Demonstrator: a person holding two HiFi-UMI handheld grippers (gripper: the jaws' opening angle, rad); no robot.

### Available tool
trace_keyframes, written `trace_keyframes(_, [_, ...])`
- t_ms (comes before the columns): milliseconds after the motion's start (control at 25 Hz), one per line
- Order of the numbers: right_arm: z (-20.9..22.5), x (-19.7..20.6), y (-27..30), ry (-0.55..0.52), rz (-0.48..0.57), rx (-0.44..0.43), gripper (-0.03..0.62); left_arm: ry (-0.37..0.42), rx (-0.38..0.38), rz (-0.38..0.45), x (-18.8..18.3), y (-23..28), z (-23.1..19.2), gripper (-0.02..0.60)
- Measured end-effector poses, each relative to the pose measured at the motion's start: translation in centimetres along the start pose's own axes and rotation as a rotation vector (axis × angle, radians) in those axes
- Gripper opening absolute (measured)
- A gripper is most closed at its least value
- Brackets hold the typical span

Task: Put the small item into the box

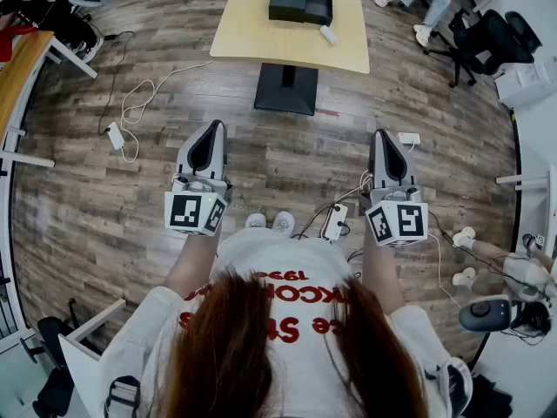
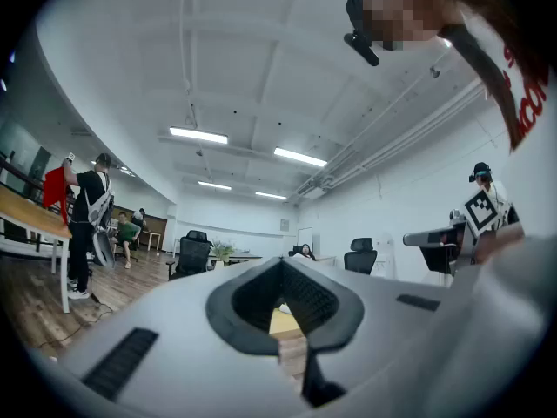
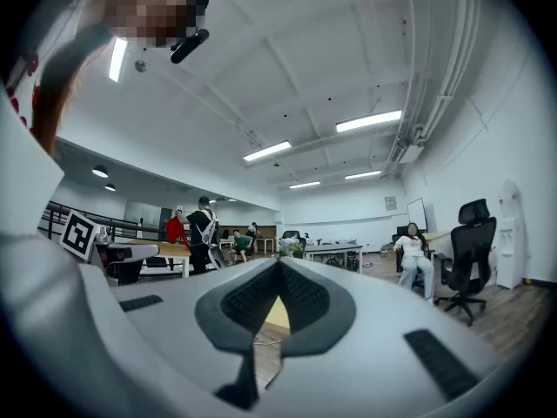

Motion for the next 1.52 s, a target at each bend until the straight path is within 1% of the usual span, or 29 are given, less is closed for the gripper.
trace_keyframes(320, [0.8, -0.8, -0.1, 0.02, 0.049, -0.017, 0.005, 0.016, -0.004, 0.004, -0.3, 0.5, 0.6, 0.006])
trace_keyframes(560, [1.3, -0.7, 0.3, 0.045, 0.05, -0.029, 0.005, 0.02, -0.015, -0.004, -0.3, 1.2, 0.5, 0.006])
trace_keyframes(720, [2.0, -0.3, 1.3, 0.057, 0.042, -0.027, 0.005, 0.013, -0.012, -0.014, 0.3, 2.8, 0.0, 0.006])
trace_keyframes(1000, [3.7, 0.2, 5.3, 0.069, 0.034, -0.018, 0.005, -0.002, 0.019, -0.017, 1.2, 7.9, -1.2, 0.006])
trace_keyframes(1080, [4.2, 0.2, 7.1, 0.073, 0.036, -0.013, 0.006, -0.008, 0.029, -0.017, 1.3, 9.6, -2.1, 0.006])
trace_keyframes(1320, [5.5, -0.5, 13.5, 0.063, 0.059, -0.001, 0.005, -0.012, 0.054, 0.018, 0.5, 16.3, -5.8, 0.006])
trace_keyframes(1520, [6.6, -0.7, 18.0, 0.06, 0.073, 0.028, 0.006, -0.017, 0.095, 0.019, 0.8, 21.1, -8.1, 0.006])
Point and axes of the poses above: the fingertips, and each gripper's own axes: y forward along the fingers, z to its right, x out of its underside, the point moved 3 cm from there along -y, backward along the fingers, and after that the axes turned 5 degrees about -y, right-handed, at the moved point
